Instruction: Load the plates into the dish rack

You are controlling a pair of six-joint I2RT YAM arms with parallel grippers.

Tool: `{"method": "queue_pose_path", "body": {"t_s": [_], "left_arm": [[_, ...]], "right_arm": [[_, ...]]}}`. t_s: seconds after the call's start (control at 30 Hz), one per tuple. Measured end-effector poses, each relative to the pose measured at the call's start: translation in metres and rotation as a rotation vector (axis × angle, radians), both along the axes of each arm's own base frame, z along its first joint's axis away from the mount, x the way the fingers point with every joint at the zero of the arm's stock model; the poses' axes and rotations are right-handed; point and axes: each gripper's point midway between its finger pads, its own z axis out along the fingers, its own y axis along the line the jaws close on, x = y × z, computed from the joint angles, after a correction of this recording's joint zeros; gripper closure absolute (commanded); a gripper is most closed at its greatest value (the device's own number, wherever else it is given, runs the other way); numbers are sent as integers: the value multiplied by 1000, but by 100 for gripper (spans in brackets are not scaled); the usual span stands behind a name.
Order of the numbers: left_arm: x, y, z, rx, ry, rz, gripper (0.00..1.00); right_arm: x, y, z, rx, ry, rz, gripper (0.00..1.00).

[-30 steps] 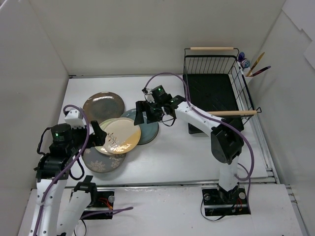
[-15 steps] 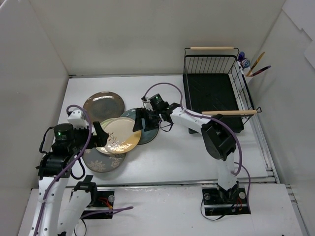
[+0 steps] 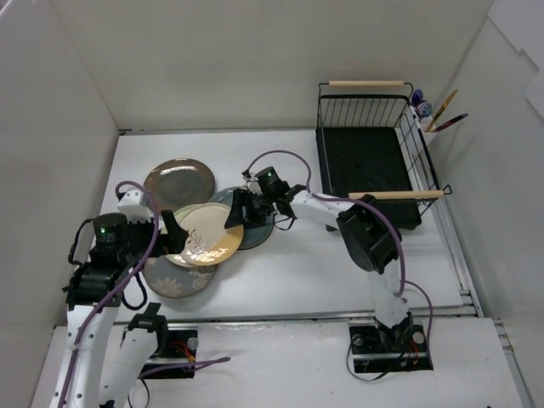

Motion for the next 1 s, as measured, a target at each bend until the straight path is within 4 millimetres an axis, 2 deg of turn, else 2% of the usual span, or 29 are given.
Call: {"method": "queue_pose_path", "body": {"t_s": [0.17, 0.4, 0.6, 0.67, 0.9, 1.0], "left_arm": [[0, 0, -1, 0, 2, 0, 1], [2, 0, -5, 1, 13, -1, 1], [3, -1, -5, -1, 13, -4, 1], [3, -1, -5, -1, 11, -4, 1], [5, -2, -4, -5, 7, -9, 1], [6, -2, -5, -5, 7, -10, 1]], "right_arm": [[-3, 2, -5, 16, 26, -1, 54], [-5, 9, 0, 58, 52, 5, 84], [-7, 14, 10, 104, 60, 28, 97], [-8, 13, 9, 98, 65, 26, 100], [-6, 11, 15, 75, 50, 31, 100], [-6, 10, 19, 63, 33, 37, 96]]}}
